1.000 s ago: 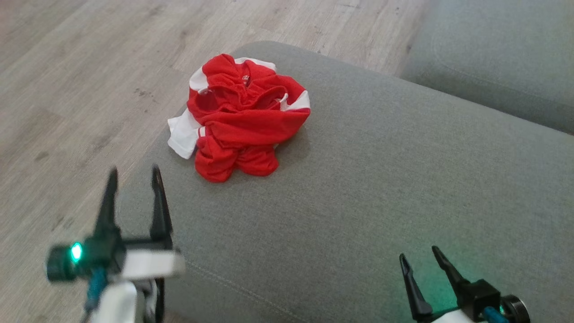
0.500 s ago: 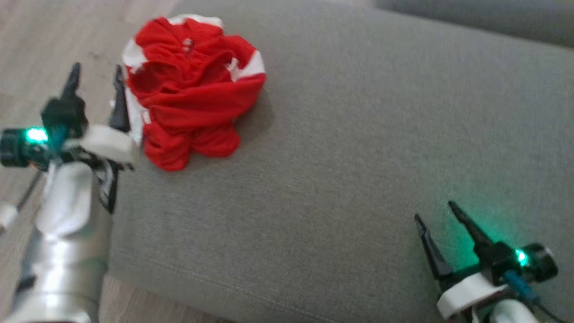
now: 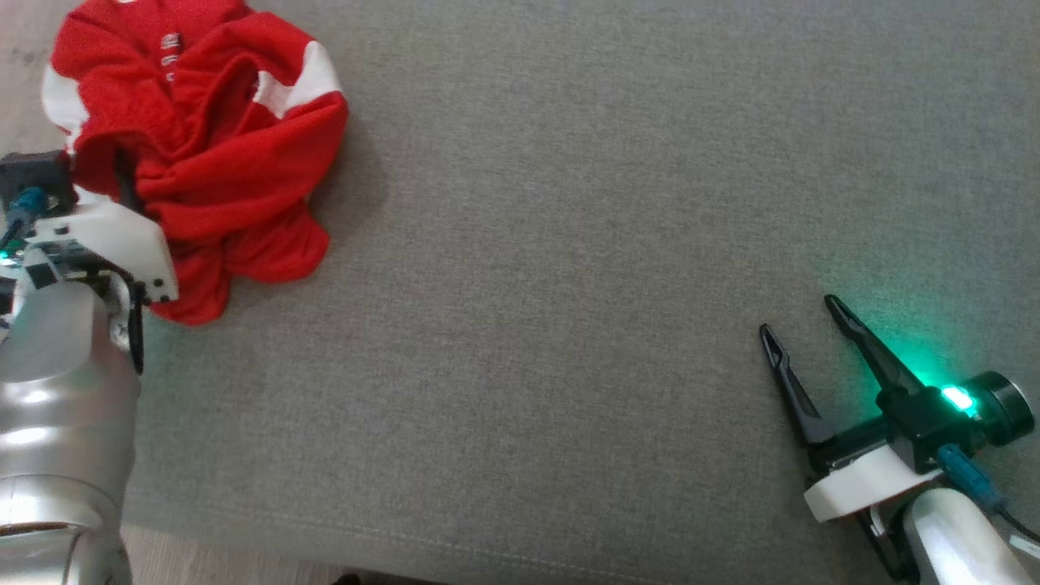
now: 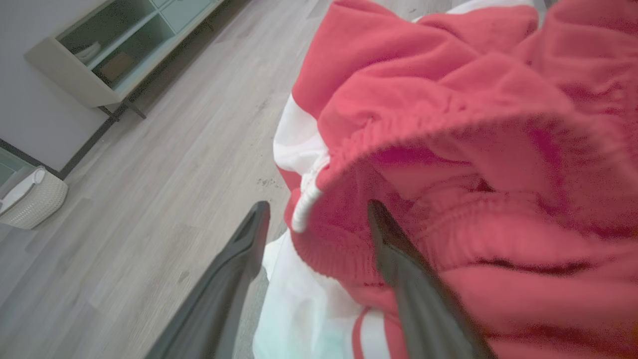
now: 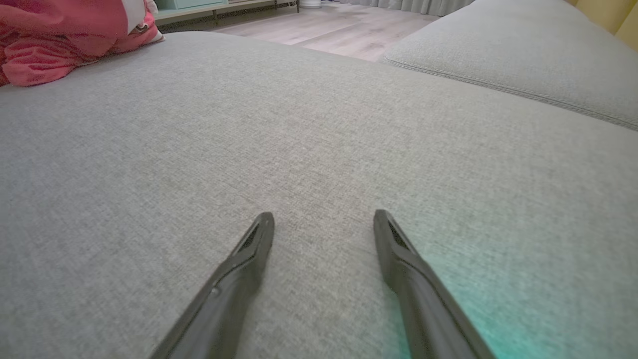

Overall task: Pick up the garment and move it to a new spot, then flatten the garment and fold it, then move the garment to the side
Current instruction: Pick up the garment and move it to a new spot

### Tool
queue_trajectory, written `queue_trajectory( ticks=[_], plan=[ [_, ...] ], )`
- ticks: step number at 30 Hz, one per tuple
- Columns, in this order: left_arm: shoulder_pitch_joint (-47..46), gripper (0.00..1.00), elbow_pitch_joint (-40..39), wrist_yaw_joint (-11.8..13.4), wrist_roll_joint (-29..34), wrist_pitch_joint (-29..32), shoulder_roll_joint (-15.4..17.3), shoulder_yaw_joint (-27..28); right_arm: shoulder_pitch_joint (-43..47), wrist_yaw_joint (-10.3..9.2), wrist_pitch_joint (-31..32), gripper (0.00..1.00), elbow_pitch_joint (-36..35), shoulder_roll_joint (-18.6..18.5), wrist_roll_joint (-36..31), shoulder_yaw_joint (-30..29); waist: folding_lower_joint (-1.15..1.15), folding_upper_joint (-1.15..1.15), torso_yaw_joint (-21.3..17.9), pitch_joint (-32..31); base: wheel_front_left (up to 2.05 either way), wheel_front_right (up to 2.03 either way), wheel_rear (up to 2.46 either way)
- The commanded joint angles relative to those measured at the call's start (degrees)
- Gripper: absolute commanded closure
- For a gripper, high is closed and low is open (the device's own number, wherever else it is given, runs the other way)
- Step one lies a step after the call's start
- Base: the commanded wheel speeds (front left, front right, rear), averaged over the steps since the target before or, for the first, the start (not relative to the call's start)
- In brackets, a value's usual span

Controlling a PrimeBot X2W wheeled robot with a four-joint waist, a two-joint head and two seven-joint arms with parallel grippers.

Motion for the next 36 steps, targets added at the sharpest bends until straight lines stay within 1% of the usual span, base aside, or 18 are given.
queue_trajectory(
  ticks=[1,2,3,4,5,8,10,12,16,18,22,25,27,31,33,35,36],
  plan=[
    [-2.0,0.0,-1.0,0.6,-0.5,-1.3,3.8,1.4,-0.1,0.42,-0.6,0.0,-1.3,-1.1,0.5,0.8,-0.01,0.0,-0.8,0.8,0.0,0.0,0.0],
    [-2.2,0.0,-0.7,0.9,-0.7,-2.4,4.0,1.5,-0.1,0.42,-0.6,0.0,-1.4,-1.1,0.5,0.8,-0.01,0.0,-0.9,1.0,0.0,0.0,0.0],
    [-2.4,0.34,-0.7,1.4,-0.7,-4.0,4.3,1.6,-0.1,0.42,-0.6,0.0,-1.5,-1.2,0.5,0.7,-0.01,0.0,-0.9,1.1,0.0,0.0,0.0],
    [-2.9,0.88,-1.0,2.9,-0.9,-6.5,4.8,1.8,-0.1,0.42,-0.6,0.0,-1.5,-1.1,0.4,0.6,-0.01,0.0,-0.9,1.2,0.0,0.0,0.0],
    [-3.4,1.0,-1.5,3.7,-0.9,-7.5,4.9,1.8,-0.1,0.42,-0.6,0.0,-1.4,-1.1,0.4,0.6,-0.01,0.0,-0.9,1.0,0.0,0.0,0.0],
    [-4.3,1.0,-3.2,4.9,-0.6,-8.9,5.0,1.4,0.2,0.42,-0.6,0.0,-0.7,-0.3,0.4,1.1,-0.01,0.0,-0.9,-0.7,0.0,0.0,0.0],
    [-4.9,1.0,-5.0,5.2,-0.2,-9.2,5.1,0.8,0.3,0.42,-0.6,0.0,-0.3,0.4,0.6,1.8,-0.01,0.0,-1.1,-2.4,0.0,0.0,0.0],
    [-5.4,1.0,-8.9,5.2,0.6,-9.3,5.6,-0.1,0.1,0.42,-0.6,0.0,0.3,1.3,0.9,2.4,-0.01,0.0,-1.8,-4.5,0.0,0.0,0.0],
    [-5.9,1.0,-17.5,4.3,2.1,-9.3,6.5,-2.3,0.3,0.42,-0.6,0.0,1.2,3.7,1.4,3.5,-0.01,0.0,-4.1,-9.6,0.0,0.0,0.0],
    [-6.4,1.0,-21.0,3.4,2.9,-9.3,6.6,-3.7,0.8,0.42,-0.6,0.0,1.5,4.9,1.6,3.7,-0.01,0.0,-5.7,-12.4,0.0,0.0,0.0],
    [-8.4,1.0,-25.9,0.8,4.5,-9.3,6.5,-7.2,2.1,0.42,-0.6,0.0,1.8,7.1,1.7,3.6,-0.01,0.0,-10.3,-18.1,0.0,0.0,0.0],
    [-10.5,1.0,-27.6,-1.5,5.3,-9.3,6.0,-9.7,3.7,0.42,-0.6,0.0,1.8,8.3,1.6,3.1,-0.01,0.0,-14.6,-21.7,0.0,0.0,0.0],
    [-12.5,1.0,-28.4,-2.6,5.0,-9.3,5.0,-10.6,4.8,0.42,-0.6,0.0,1.3,8.9,1.7,2.3,-0.01,0.0,-17.5,-23.1,0.0,0.0,0.0],
    [-15.8,1.0,-29.1,-3.4,4.1,-9.3,2.8,-11.5,6.9,0.42,-0.6,0.0,-0.3,9.4,1.7,1.0,-0.01,0.0,-23.5,-25.2,0.0,0.0,0.0],
    [-17.3,1.0,-28.8,-3.8,3.3,-9.3,1.2,-11.8,7.7,0.42,-0.6,0.0,-1.3,9.6,1.6,0.1,-0.01,0.0,-26.1,-25.7,0.0,0.0,0.0],
    [-18.9,1.0,-28.1,-4.3,1.8,-9.3,-1.0,-11.7,8.3,0.42,-0.6,0.0,-2.1,9.7,1.5,-0.6,-0.01,0.0,-28.4,-26.0,0.0,0.0,0.0],
    [-18.9,1.0,-28.1,-4.3,1.8,-9.3,-1.0,-11.7,8.3,0.42,-0.6,0.0,-2.1,9.7,1.5,-0.6,-0.01,0.0,-28.4,-26.0,0.0,0.0,0.0]
  ],
)
